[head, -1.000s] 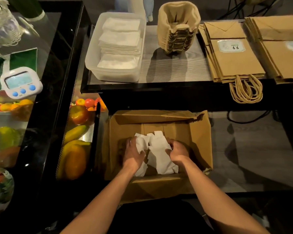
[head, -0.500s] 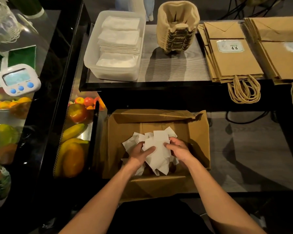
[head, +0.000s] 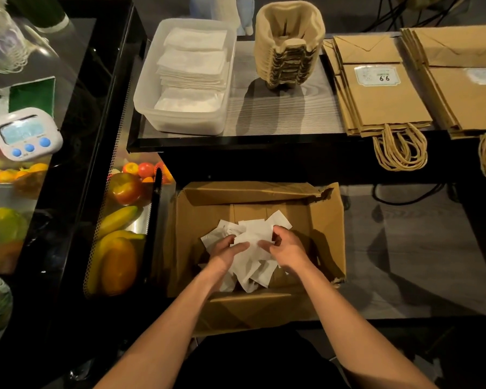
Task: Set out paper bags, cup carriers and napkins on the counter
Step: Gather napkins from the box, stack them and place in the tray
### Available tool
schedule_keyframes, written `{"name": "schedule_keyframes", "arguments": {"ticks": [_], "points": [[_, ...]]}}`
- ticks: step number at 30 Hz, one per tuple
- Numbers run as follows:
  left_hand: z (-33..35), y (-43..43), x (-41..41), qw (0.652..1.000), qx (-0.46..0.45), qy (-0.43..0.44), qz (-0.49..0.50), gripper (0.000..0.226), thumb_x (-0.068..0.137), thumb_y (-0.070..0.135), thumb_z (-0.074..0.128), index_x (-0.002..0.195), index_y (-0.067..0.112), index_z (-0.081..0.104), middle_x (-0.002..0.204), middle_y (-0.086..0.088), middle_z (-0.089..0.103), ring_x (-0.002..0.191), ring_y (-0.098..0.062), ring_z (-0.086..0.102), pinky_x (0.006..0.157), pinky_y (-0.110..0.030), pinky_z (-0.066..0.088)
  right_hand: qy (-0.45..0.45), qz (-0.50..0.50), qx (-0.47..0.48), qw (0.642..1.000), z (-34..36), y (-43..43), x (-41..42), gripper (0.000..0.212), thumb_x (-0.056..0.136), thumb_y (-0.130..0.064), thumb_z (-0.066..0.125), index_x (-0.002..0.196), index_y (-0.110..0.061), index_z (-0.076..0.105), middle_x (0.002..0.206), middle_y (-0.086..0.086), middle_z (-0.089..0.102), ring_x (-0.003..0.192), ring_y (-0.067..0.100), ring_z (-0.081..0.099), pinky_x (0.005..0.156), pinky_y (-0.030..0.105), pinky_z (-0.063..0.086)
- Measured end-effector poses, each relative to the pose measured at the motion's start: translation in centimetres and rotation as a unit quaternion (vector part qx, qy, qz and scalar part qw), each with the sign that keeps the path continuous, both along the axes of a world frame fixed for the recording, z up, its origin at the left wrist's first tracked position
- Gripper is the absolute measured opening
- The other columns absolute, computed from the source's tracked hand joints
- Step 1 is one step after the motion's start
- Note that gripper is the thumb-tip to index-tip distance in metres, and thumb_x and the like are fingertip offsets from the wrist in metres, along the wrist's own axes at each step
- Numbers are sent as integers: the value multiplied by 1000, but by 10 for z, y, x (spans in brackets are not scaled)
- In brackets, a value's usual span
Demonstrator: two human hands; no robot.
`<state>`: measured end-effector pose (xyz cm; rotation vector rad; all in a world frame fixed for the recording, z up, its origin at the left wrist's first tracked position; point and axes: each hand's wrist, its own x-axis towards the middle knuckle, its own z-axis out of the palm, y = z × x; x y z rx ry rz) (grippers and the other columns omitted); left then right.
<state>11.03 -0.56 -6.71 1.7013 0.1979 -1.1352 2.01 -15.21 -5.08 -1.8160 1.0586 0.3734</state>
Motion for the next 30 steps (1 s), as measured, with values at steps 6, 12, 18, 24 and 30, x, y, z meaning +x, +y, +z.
{"name": "schedule_keyframes", "arguments": {"ticks": [6, 12, 18, 24, 30], "points": [[-6, 4, 3, 995, -52, 79, 33, 82, 65, 61, 89, 132, 20, 63, 123, -9, 73, 114, -32, 68, 105, -52, 52, -73, 36, -30, 996, 6, -1, 0, 31, 99, -33, 63, 127, -18, 64, 122, -6, 53, 120, 21, 56, 95, 35, 53], [0, -1, 6, 994, -24, 60, 87, 35, 91, 26, 75, 125, 16, 66, 112, -13, 75, 103, -34, 72, 88, -46, 59, -115, 135, -182, 967, 8, 3, -1, 51, 94, -33, 70, 140, -28, 48, 143, -2, 38, 130, 20, 44, 108, 45, 46], [2, -3, 9, 991, -18, 73, 110, 25, 94, 22, 71, 119, 17, 68, 108, -14, 77, 101, -35, 73, 80, -42, 60, -59, 295, -187, 935, 16, 10, 8, 30, 100, -43, 57, 127, -29, 57, 129, -6, 50, 127, 17, 43, 116, 39, 28], [-4, 1, 12, 986, 16, 74, 146, 33, 89, 34, 78, 119, 22, 68, 116, -9, 74, 110, -31, 67, 102, -51, 52, -51, 139, -33, 988, 18, 8, 5, 6, 99, -32, 63, 102, -31, 57, 121, -7, 54, 110, 13, 53, 88, 29, 50], [0, -3, 10, 992, 33, 28, 117, 11, 99, 27, 67, 109, 24, 67, 109, -4, 73, 100, -26, 68, 87, -42, 57, -136, -126, 107, 977, 19, 5, 9, 7, 100, -26, 63, 105, -23, 61, 113, 1, 63, 105, 18, 58, 79, 25, 48]]}}
